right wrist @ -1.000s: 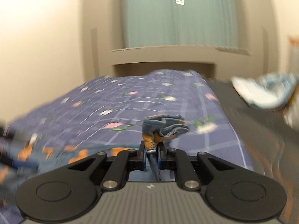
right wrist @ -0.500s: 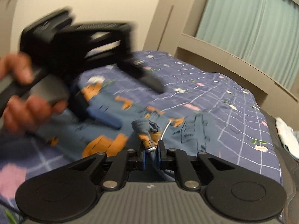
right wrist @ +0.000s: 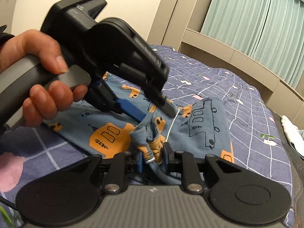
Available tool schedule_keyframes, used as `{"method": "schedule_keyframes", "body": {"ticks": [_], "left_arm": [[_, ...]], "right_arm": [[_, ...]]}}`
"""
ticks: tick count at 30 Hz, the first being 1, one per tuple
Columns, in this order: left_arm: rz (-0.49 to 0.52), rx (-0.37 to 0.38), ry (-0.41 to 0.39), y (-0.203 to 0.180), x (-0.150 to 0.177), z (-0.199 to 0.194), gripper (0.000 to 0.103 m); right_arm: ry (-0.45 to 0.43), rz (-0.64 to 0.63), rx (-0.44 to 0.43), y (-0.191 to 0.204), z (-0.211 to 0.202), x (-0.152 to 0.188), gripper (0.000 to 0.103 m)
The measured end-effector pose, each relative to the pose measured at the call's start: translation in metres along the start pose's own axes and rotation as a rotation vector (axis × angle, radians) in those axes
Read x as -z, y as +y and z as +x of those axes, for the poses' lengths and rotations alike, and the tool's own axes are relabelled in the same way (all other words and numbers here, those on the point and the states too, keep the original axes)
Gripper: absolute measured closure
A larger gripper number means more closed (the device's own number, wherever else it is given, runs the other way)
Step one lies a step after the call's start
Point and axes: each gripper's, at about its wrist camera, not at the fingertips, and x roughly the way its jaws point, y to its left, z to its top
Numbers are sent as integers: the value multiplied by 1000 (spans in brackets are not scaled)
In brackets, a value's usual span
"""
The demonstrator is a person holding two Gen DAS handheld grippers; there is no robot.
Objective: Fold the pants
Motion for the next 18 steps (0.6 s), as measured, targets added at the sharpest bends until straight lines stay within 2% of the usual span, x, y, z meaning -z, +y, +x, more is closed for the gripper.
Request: {"method": "schedule_keyframes", "body": {"ticks": [2,8,18], "left_arm": [[-20,12,-6,2,0,-1,90],[29,7,-44,-13,3,-16,93],[86,-9,-126,-15,0,-78,93]], "right_arm": [[-6,0,10,-1,-2,0,81],[-26,1,36,4,-12,-5,86],[-85,49,0,26,-33,-34,86]]}}
